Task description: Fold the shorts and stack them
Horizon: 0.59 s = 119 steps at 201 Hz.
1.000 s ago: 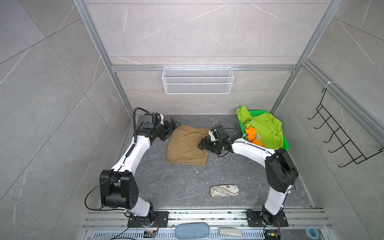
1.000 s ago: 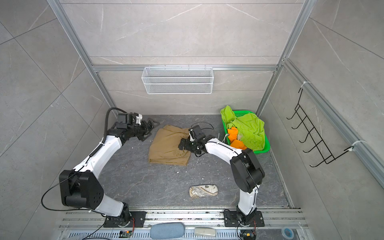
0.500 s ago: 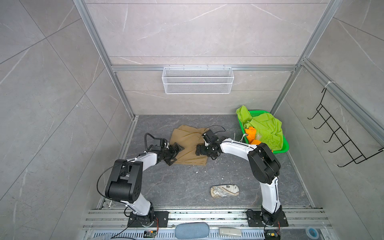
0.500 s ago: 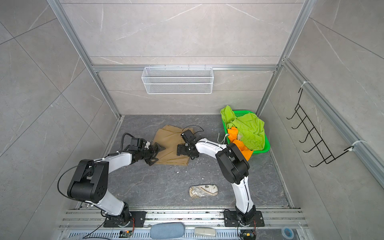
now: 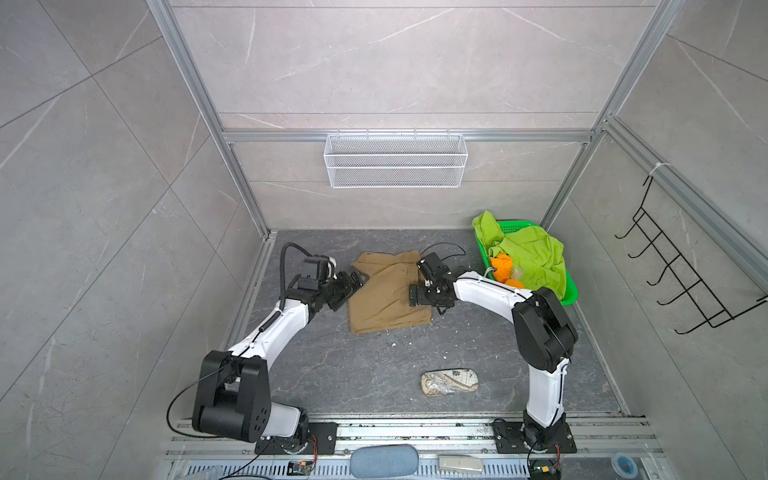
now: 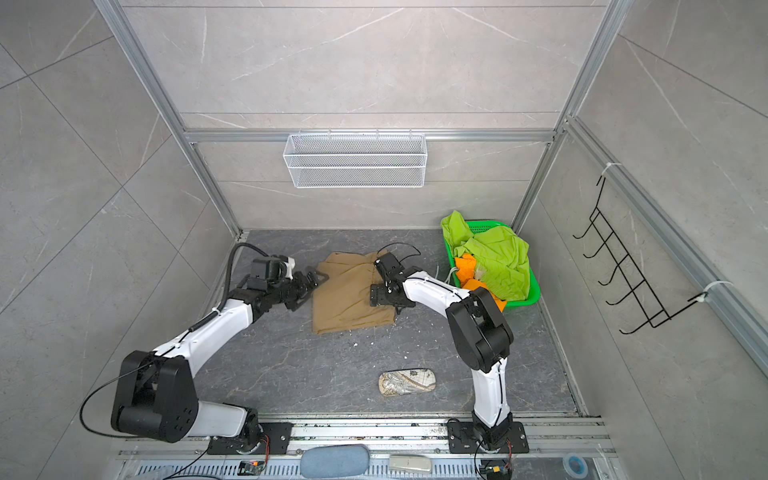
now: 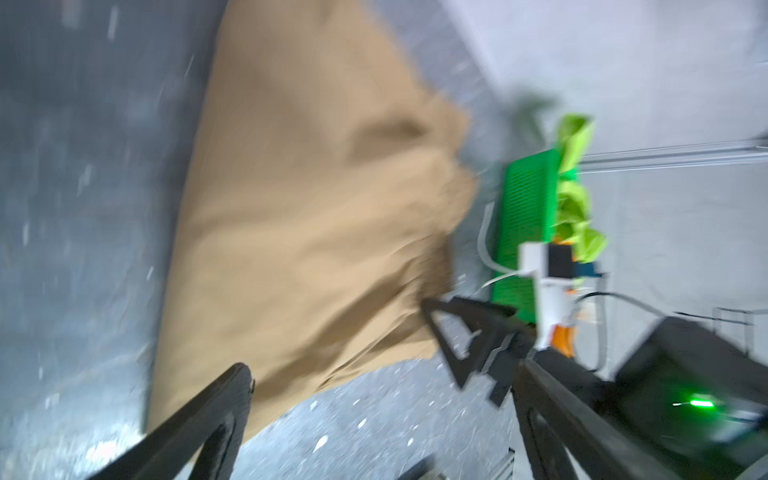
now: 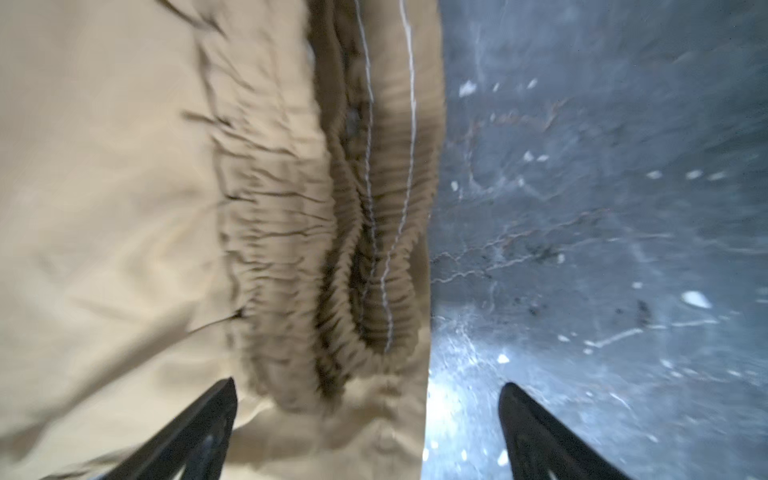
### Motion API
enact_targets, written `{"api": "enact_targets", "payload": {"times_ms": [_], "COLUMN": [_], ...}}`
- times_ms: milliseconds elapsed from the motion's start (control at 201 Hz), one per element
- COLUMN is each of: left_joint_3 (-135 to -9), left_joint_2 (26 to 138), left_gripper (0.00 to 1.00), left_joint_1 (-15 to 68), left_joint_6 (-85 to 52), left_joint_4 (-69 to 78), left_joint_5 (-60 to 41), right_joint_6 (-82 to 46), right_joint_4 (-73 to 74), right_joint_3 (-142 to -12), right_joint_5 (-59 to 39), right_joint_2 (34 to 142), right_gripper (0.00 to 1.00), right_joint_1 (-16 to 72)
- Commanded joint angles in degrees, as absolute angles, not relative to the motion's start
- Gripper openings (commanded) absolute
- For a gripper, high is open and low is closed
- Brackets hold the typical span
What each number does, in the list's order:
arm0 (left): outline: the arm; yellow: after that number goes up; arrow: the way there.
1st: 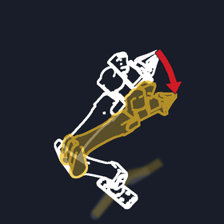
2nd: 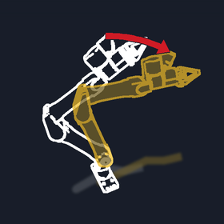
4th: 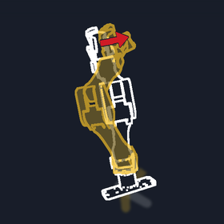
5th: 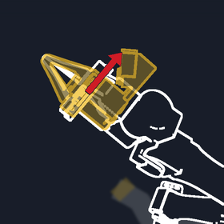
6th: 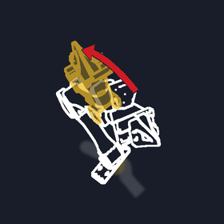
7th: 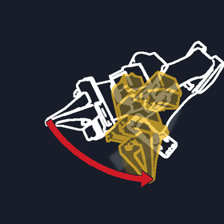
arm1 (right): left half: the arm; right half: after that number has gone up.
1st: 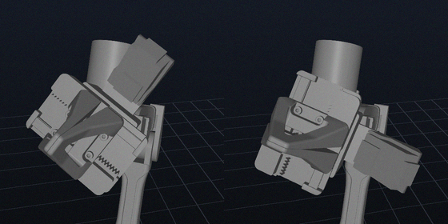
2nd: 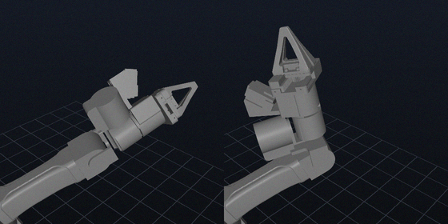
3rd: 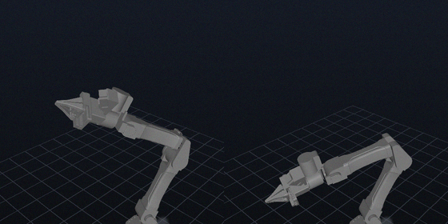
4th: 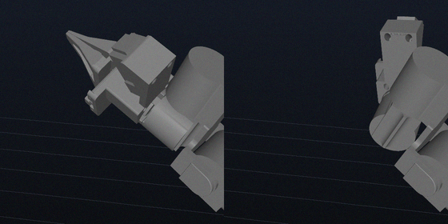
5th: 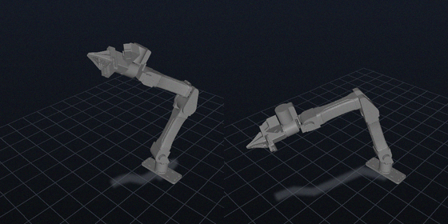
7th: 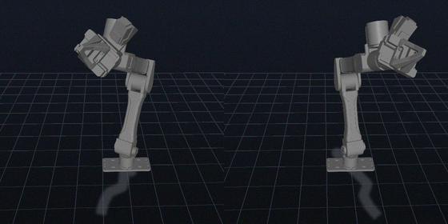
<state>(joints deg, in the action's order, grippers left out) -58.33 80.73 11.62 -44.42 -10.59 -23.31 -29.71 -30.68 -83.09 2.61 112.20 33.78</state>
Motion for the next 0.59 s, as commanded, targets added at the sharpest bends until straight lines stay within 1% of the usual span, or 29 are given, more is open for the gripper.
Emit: {"api": "enact_targets", "payload": {"times_ms": [0,55,179,304,423,513,588], "left_joint_3": [-65.29,-68.99,-73.03,-78.39,-81.75,-83.23,-84.08], "left_joint_2": [86.90,91.42,101.19,110.02,116.44,120.09,122.83], "left_gripper": [1.00,0.99,0.99,0.99,0.99,0.99,0.99], "left_joint_1": [9.79,9.92,10.42,11.74,12.39,11.68,10.78], "left_joint_6": [-39.52,-41.19,-50.15,-55.72,-59.21,-59.85,-60.44], "left_joint_4": [-16.08,-14.55,-3.87,3.53,8.97,10.90,11.62], "left_joint_5": [-23.65,-25.94,-31.99,-34.68,-34.69,-33.50,-32.98], "right_joint_6": [-28.87,-29.81,-32.31,-36.25,-38.26,-37.92,-37.88], "right_joint_4": [-32.33,-32.08,-30.24,-24.20,-20.49,-21.31,-20.68], "right_joint_3": [-86.63,-87.68,-88.85,-87.12,-87.93,-89.85,-88.87], "right_joint_5": [1.84,0.20,-2.08,-8.60,-13.11,-13.83,-15.12], "right_joint_2": [110.95,111.72,113.46,114.25,116.80,119.90,121.83], "right_gripper": [0.99,0.99,0.99,1.00,0.99,0.99,0.99], "right_joint_1": [34.00,34.25,35.97,36.29,36.47,36.07,35.05]}}
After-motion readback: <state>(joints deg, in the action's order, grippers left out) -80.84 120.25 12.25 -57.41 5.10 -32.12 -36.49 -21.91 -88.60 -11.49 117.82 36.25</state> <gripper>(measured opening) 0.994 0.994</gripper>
